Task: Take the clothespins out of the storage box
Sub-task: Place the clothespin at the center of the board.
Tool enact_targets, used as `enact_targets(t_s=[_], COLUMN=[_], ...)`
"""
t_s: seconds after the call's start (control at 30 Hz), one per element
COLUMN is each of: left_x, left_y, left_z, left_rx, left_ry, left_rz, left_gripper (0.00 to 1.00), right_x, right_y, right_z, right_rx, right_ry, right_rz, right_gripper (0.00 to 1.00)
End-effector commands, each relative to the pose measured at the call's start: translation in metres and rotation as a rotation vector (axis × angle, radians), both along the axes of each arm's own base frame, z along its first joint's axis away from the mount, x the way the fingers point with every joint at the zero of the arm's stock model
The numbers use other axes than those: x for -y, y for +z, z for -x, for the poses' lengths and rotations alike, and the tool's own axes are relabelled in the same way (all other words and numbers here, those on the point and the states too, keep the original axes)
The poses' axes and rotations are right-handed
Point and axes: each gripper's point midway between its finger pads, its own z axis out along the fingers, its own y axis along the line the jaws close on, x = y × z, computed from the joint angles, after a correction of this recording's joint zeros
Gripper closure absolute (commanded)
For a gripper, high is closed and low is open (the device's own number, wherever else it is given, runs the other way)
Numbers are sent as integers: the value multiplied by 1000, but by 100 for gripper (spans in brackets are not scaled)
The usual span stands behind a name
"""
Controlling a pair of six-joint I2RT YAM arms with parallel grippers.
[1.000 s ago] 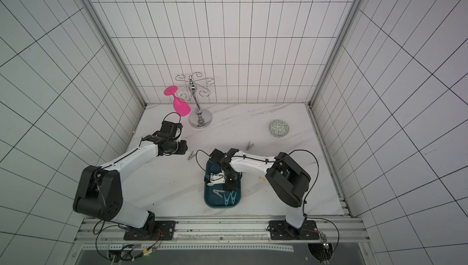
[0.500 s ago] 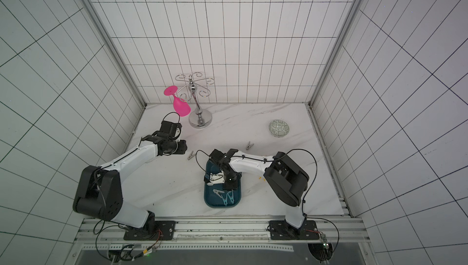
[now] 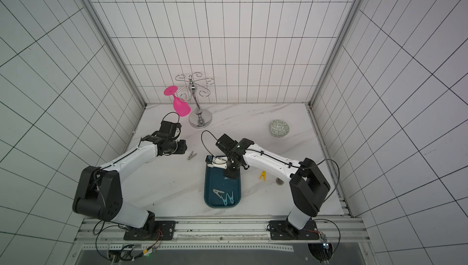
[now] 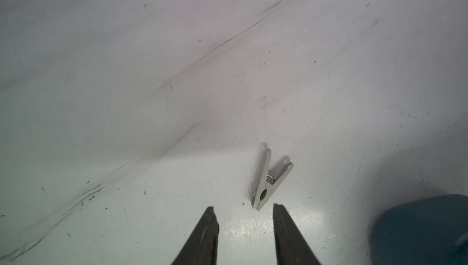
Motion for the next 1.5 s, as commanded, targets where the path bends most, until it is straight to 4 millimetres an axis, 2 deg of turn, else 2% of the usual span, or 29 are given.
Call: enact_targets(t_s=[0.0, 0.17, 0.27, 0.37, 0.5, 0.7, 0.87, 1.0, 1.17, 1.33, 1.47], left_x=[-1, -1, -1, -1, -3, -5, -6, -6, -8, -11, -13], left_y=[9, 10, 9, 9, 10, 11, 11, 12, 13, 15, 16], left_z=[-2, -2, -2, -2, -3, -2, -2, -2, -2, -3, -5], left_rx=[46, 53, 53, 53, 60, 72, 75, 78, 82, 89, 92], left_ry=[0, 0, 0, 1, 5, 9, 13, 14, 17, 20, 18], left_rz=[8, 9, 10, 10, 2, -7, -8, -10, -18, -31, -35], left_gripper=[62, 62, 62, 62, 62, 62, 62, 62, 62, 62, 62], right_x=[7, 39, 59, 76, 100, 115, 125, 129, 127, 118, 103], right_y=[22, 28, 24, 7, -23, -58, -75, -81, -72, -46, -23], right_z=[-17, -60, -74, -80, -78, -65, -59, -57, -62, -68, -68], right_rx=[-26, 53, 43, 12, -54, -104, -109, -102, -86, -65, -55], right_ry=[-226, -587, -749, -895, -1084, -1226, -1270, -1274, -1255, -1201, -1083], right_rz=[-89, -158, -165, -131, -42, 31, 83, 116, 106, 31, -51], right_gripper=[99, 99, 99, 99, 99, 100, 99, 95, 87, 73, 70])
